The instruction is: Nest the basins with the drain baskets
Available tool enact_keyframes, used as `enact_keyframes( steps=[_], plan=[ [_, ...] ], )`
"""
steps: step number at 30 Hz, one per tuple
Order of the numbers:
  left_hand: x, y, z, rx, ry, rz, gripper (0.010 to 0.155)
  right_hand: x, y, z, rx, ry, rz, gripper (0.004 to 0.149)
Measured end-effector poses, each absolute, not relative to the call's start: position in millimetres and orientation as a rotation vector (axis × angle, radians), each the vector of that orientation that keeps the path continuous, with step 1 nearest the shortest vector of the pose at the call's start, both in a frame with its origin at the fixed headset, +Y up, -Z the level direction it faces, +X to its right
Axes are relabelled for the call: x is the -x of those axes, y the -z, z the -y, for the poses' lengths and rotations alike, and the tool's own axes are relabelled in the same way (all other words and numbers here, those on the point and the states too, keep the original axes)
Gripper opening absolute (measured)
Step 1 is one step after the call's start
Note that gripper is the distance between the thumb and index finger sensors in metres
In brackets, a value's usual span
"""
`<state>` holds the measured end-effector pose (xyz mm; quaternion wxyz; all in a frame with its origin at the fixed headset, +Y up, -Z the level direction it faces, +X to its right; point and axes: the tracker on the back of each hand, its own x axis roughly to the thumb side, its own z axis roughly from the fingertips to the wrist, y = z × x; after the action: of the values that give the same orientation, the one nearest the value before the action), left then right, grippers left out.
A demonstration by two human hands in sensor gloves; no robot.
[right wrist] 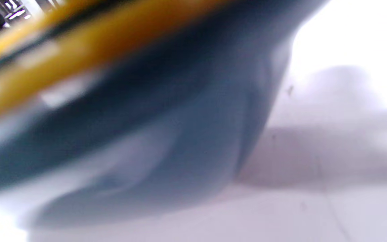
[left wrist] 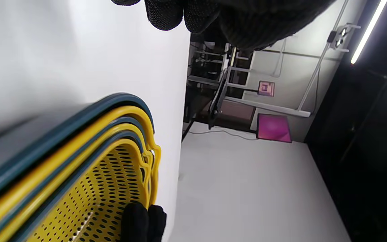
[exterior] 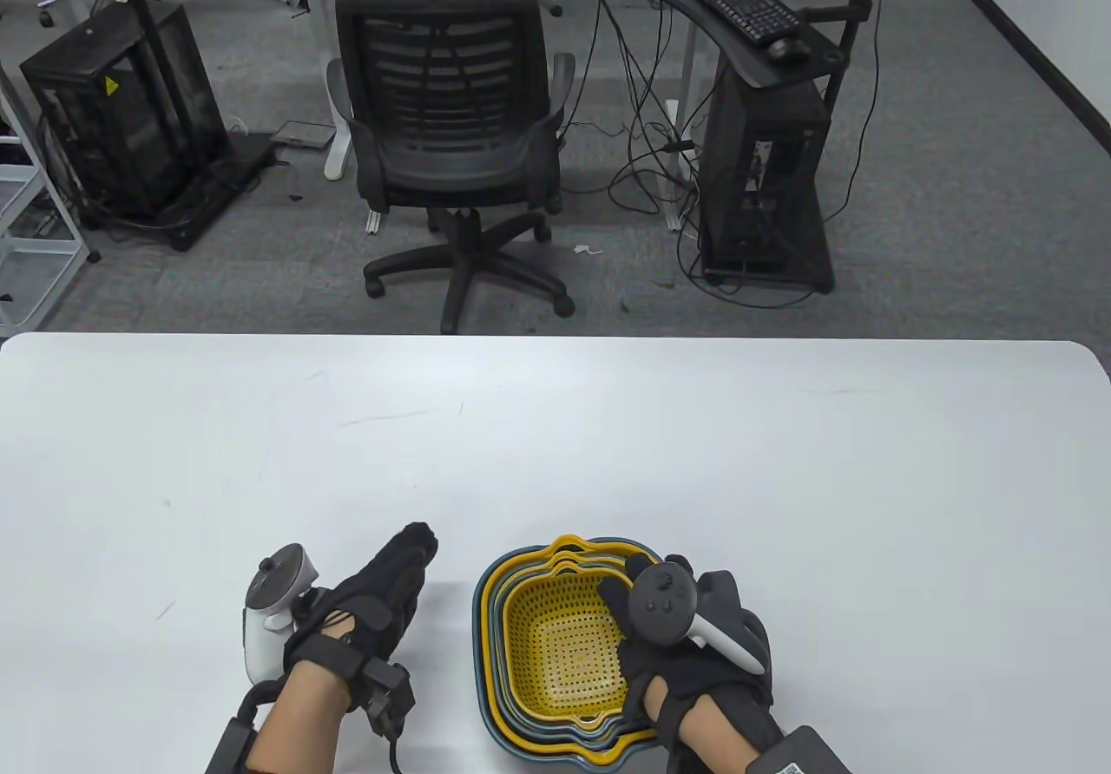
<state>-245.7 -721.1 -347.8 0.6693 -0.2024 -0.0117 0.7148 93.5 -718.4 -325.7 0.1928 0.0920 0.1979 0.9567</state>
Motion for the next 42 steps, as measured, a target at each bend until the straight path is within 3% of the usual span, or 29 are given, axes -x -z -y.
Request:
enact_keyframes(
  steps=[4,7,13,16,21,27,31,34,42],
  plan=[
    [250,351,715,0.392,-1.463,0.068,0.071,-100,322,715,-0.270,-2.596,-0.526,0.062],
    [254,355,705,0.295,-1.302,0.195,0.072,-122,320,705,-0.246,-2.468,-0.398,0.063],
    [263,359,693,0.181,-0.873,0.294,0.072,-212,328,699,-0.109,-2.415,-0.138,0.064],
    [266,360,700,0.250,-0.756,0.221,0.075,-246,331,710,-0.023,-2.519,-0.105,0.064],
    [271,367,732,0.425,-0.616,0.102,0.081,-280,334,749,0.120,-2.611,-0.295,0.065],
    [280,372,773,0.641,-0.497,-0.021,0.087,-280,342,776,0.163,-2.641,-0.484,0.073],
    [286,374,803,0.739,-0.581,-0.097,0.085,-273,346,795,0.240,-2.673,-0.597,0.075],
    [283,374,805,0.741,-0.546,-0.087,0.087,-271,344,811,0.229,-2.571,-0.758,0.077],
    [283,374,806,0.784,-0.570,-0.095,0.087,-274,343,811,0.225,-2.546,-0.735,0.077]
  ],
)
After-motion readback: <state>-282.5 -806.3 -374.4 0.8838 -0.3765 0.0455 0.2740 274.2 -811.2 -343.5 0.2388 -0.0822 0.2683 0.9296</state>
